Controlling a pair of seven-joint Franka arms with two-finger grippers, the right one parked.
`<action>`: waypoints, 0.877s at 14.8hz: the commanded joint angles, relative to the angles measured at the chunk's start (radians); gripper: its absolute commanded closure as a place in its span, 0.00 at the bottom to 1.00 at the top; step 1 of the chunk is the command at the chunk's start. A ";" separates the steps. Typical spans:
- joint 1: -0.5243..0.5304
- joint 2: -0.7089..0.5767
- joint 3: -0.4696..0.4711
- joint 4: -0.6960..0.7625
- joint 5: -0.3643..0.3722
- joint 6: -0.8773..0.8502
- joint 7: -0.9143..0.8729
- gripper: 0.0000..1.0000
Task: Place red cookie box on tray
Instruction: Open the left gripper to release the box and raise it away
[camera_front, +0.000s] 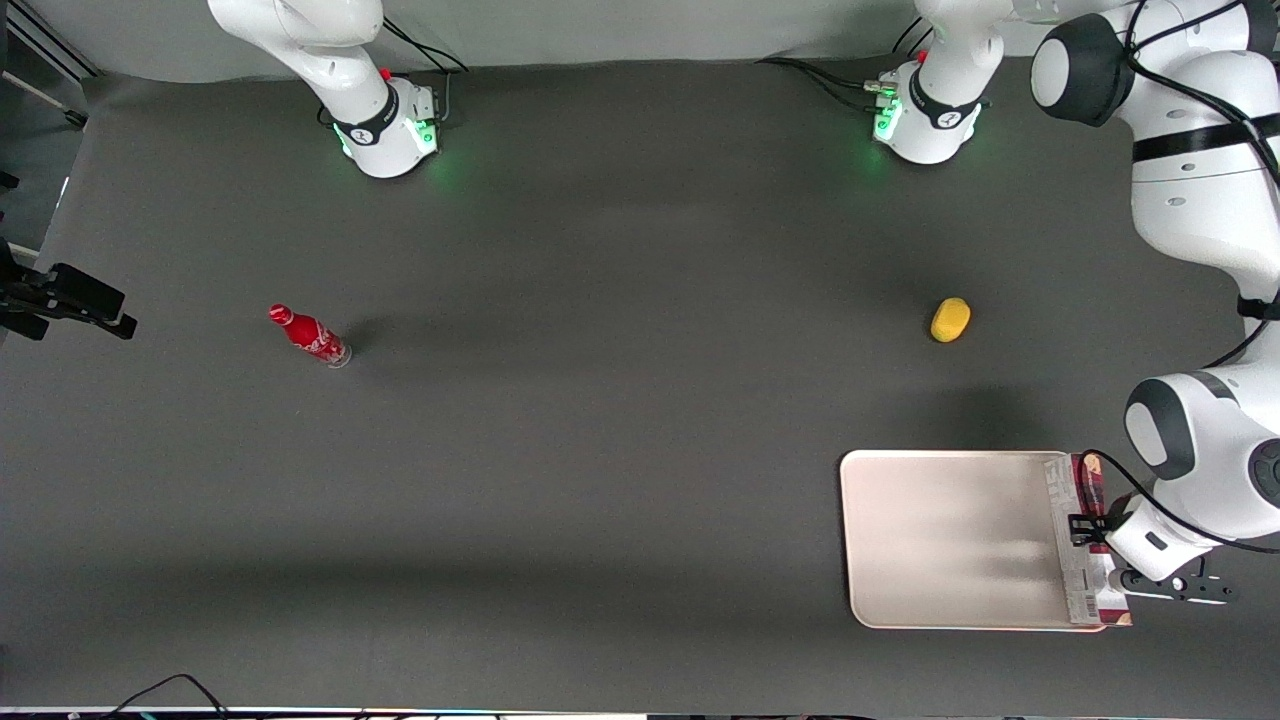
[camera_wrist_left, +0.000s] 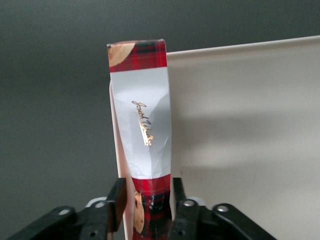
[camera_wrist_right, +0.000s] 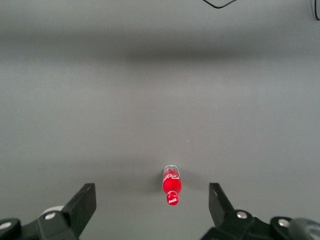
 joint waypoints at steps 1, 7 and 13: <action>-0.004 -0.010 0.005 0.042 -0.047 -0.078 0.017 0.00; -0.004 -0.078 0.030 0.249 -0.047 -0.499 0.008 0.00; -0.027 -0.349 0.017 0.237 -0.030 -0.879 -0.101 0.00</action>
